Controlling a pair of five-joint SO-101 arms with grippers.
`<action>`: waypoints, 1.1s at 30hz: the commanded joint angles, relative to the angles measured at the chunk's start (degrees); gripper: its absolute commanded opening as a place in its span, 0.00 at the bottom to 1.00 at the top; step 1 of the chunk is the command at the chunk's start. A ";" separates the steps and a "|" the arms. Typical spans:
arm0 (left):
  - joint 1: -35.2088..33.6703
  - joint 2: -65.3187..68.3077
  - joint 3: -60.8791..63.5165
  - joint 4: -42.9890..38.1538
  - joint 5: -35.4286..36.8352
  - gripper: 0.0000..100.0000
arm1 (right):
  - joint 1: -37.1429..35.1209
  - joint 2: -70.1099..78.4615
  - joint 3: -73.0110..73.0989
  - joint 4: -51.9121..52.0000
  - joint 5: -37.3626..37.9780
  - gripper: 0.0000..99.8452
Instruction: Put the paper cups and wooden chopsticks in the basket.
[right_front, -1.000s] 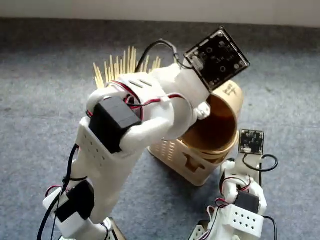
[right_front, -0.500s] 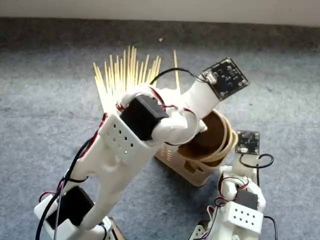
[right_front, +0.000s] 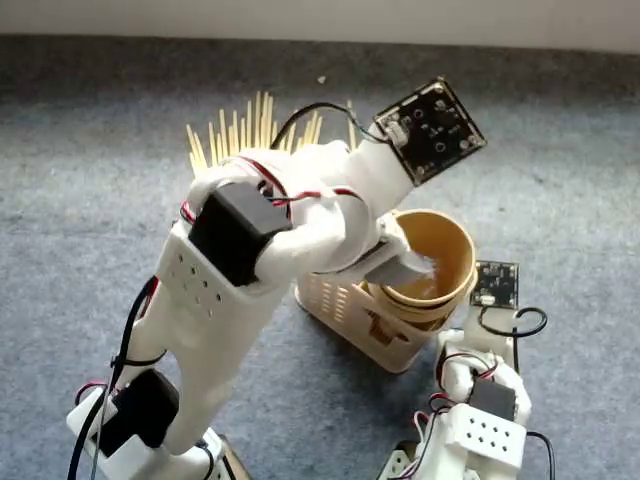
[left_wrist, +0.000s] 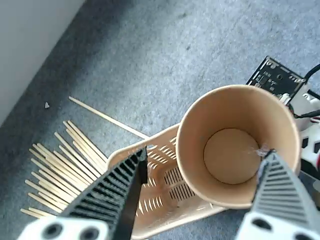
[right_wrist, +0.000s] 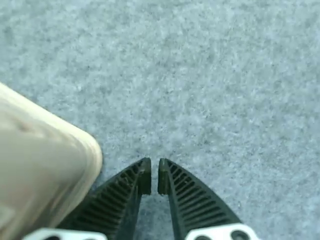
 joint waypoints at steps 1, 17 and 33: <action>0.75 -2.15 -6.29 0.00 -0.35 0.36 | 0.66 -0.48 5.76 0.31 -0.09 0.05; -7.96 -1.80 14.64 -2.02 2.29 0.36 | 0.66 -0.48 5.76 0.31 -0.09 0.05; -8.92 -2.15 22.02 -14.24 2.29 0.36 | 0.66 -0.48 5.76 0.31 -0.09 0.05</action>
